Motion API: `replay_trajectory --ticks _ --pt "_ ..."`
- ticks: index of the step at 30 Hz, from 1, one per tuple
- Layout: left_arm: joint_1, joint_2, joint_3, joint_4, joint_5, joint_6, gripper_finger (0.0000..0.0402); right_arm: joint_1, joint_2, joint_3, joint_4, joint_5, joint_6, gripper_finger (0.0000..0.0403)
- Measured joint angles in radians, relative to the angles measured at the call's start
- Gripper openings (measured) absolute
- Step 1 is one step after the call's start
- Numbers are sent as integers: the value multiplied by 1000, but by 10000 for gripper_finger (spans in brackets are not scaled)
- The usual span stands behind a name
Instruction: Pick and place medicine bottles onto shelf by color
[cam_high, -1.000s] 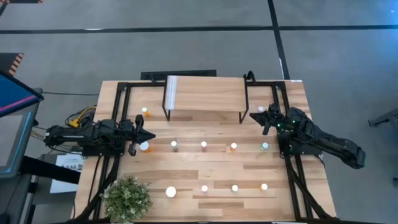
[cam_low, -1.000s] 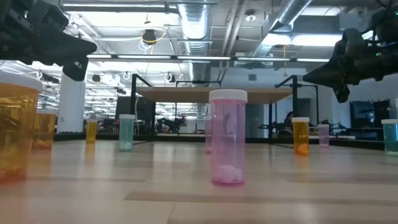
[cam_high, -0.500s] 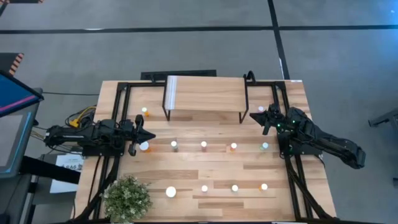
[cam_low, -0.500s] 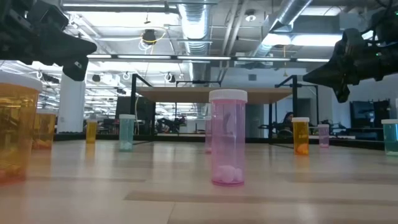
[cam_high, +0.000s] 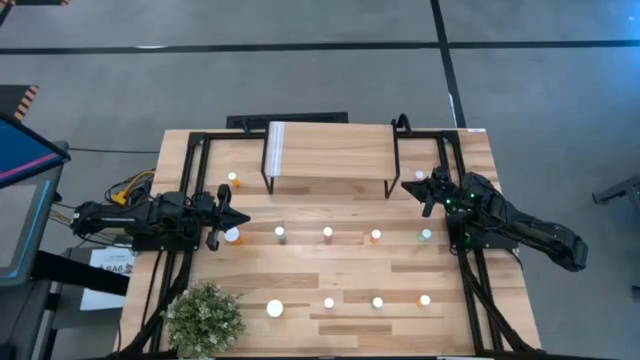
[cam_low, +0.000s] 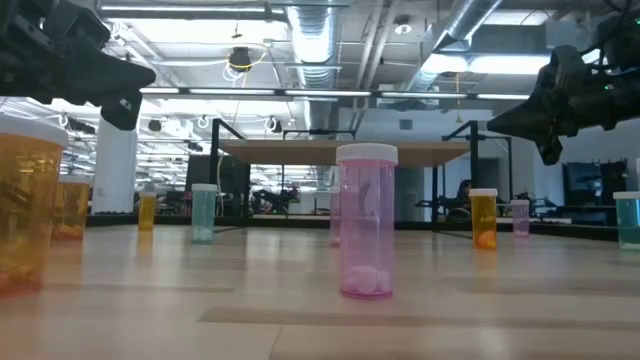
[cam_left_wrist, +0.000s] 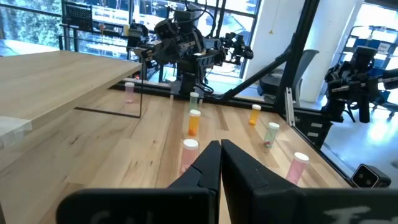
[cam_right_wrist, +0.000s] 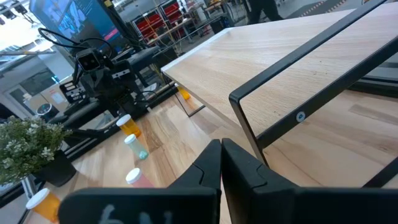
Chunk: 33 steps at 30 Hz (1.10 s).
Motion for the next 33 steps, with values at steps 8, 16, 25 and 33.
replay_trajectory --ticks 8,16,25,33 --pt "0 0 0 0 0 0 0 0 0 0 0 0 0 33" --pt "0 0 0 0 0 0 0 0 0 0 0 0 0 33" --pt "0 0 0 0 0 0 0 0 0 0 0 0 0 33" --pt "0 0 0 0 0 0 0 0 0 0 0 0 105 33"
